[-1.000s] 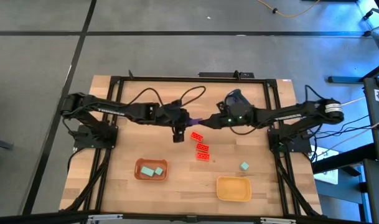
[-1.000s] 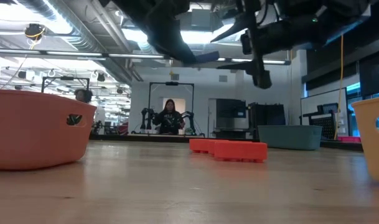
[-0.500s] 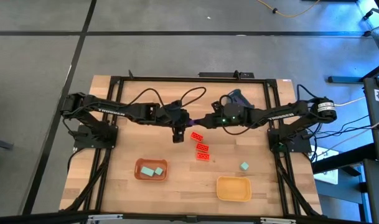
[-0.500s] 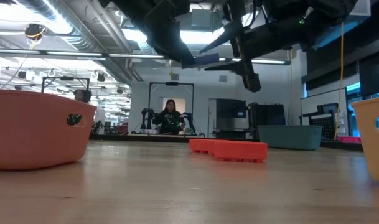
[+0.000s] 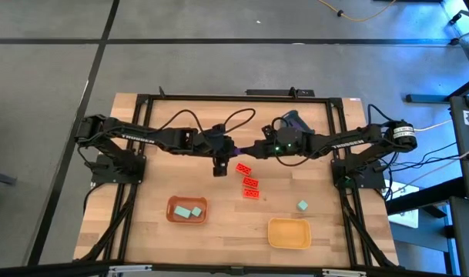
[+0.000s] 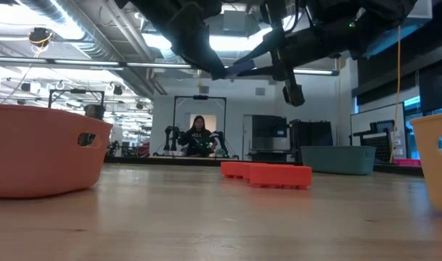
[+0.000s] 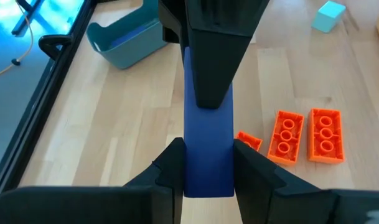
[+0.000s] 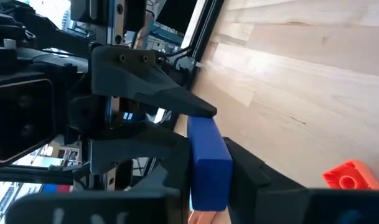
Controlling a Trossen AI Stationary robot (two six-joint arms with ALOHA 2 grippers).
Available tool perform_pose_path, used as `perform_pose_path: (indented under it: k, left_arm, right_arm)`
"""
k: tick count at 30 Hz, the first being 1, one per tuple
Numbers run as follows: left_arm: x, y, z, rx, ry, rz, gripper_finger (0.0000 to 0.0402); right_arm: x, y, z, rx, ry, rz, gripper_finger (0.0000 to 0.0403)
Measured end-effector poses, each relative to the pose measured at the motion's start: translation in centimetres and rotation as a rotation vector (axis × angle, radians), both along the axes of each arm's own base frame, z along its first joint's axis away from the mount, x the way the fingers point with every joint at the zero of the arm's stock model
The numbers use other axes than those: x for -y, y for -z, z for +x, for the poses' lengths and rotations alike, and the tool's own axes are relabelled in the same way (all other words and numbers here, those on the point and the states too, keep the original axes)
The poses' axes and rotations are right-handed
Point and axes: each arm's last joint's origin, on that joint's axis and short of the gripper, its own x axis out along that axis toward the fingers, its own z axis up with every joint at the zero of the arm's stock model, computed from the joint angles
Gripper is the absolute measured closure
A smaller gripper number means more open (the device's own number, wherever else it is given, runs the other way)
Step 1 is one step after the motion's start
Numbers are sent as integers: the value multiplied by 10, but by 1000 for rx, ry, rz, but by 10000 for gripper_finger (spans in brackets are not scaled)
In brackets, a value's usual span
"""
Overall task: Sort & place blocks by color
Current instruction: Put the violet block into the gray bin
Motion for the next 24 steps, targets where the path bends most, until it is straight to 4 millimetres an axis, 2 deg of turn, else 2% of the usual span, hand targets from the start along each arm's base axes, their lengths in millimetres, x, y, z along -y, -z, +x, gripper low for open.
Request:
perform_pose_path:
  k: [2,6,10,14,19,21,24]
  left_arm:
    - [0,0,0,5,-9,2,289]
    - [-4,-7,-3,34,-19,-42,220]
    - [-10,-24,-20,47,-36,-60,178]
    - [-10,-53,-51,87,-36,-50,171]
    - [-9,-96,-100,257,-69,-42,171]
    - [-7,-105,-122,349,-78,-45,171]
    - [-7,-101,-154,480,-130,-75,171]
  right_arm:
    - [0,0,0,1,-5,-6,340]
    - [-1,0,0,1,-32,-37,340]
    - [0,0,-3,-22,-93,-54,340]
    - [8,-7,-13,-50,-128,-90,340]
    - [18,-19,-40,-92,-121,-171,340]
    - [21,-23,-55,-97,-97,-200,340]
    - [23,-28,-80,-57,-18,-231,340]
